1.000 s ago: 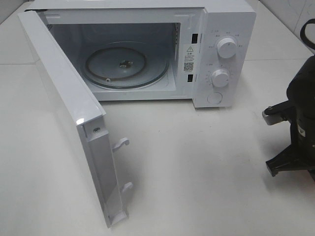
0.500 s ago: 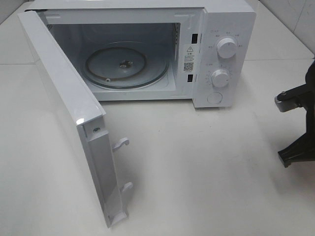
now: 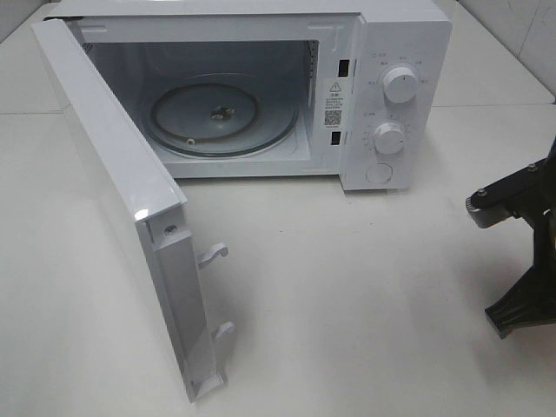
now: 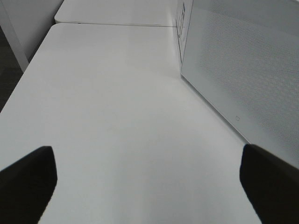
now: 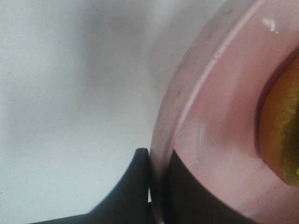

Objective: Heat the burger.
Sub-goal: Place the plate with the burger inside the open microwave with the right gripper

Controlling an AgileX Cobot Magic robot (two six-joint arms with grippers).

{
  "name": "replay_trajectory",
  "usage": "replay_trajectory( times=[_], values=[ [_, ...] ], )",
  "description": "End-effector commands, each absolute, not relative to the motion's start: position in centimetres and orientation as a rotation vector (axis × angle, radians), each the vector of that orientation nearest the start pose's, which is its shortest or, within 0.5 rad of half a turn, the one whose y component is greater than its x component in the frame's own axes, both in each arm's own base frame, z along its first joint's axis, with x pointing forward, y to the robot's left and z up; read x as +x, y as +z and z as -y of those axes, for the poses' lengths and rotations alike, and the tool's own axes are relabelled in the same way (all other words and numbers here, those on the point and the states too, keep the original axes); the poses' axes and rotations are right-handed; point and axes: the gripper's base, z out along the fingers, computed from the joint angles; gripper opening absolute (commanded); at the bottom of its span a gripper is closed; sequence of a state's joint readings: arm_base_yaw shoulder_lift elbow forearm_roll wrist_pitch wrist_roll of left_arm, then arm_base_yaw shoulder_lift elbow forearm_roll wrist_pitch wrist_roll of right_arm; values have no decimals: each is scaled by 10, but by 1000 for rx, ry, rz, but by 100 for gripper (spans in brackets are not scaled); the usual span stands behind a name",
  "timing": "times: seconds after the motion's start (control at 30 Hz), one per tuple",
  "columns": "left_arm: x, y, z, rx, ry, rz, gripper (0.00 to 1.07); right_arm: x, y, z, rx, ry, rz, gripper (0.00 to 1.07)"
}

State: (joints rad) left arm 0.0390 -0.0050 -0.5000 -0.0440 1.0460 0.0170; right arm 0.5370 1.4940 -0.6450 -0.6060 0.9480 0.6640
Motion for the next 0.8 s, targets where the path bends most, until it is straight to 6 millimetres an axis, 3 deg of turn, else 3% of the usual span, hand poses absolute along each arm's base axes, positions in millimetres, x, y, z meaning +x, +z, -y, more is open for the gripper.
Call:
replay_trajectory(
  times=[0.03,0.8],
  values=[
    [-8,278,4,-14,-26,-1993,101,191,174,-71,-444,-763,-2850,0],
    [-8,278,4,-14,-26,-1993,101,157,173,-112,-778,-754,-2750,0]
  ],
)
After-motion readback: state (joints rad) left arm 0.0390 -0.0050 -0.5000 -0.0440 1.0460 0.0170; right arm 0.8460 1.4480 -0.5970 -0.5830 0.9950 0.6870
